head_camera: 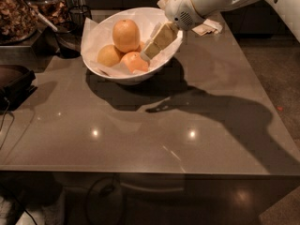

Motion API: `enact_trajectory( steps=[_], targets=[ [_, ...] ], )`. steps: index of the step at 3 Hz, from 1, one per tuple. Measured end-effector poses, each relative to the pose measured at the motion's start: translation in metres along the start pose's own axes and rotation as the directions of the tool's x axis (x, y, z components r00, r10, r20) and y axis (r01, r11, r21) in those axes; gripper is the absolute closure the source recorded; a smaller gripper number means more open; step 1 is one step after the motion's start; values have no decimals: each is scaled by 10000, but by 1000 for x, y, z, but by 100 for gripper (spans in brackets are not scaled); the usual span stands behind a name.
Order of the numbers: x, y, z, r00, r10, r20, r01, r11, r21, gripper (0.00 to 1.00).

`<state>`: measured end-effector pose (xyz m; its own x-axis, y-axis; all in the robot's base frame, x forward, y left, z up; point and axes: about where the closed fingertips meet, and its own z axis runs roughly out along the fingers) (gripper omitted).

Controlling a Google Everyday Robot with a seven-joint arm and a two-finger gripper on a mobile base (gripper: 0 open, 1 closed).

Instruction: Pick orange from white bowl

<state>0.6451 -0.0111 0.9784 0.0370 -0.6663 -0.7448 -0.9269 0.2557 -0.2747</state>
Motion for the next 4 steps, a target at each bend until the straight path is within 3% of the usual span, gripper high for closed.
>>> enact_trajectory(
  steps=[1,3,4],
  targets=[
    [-25,-30,32,9980,-415,473,403,9988,266,0],
    [-32,-33,41,9959,-559,711,544,9983,218,2],
    [-32,-33,46,9954,-556,778,560,9984,-32,15]
  ],
)
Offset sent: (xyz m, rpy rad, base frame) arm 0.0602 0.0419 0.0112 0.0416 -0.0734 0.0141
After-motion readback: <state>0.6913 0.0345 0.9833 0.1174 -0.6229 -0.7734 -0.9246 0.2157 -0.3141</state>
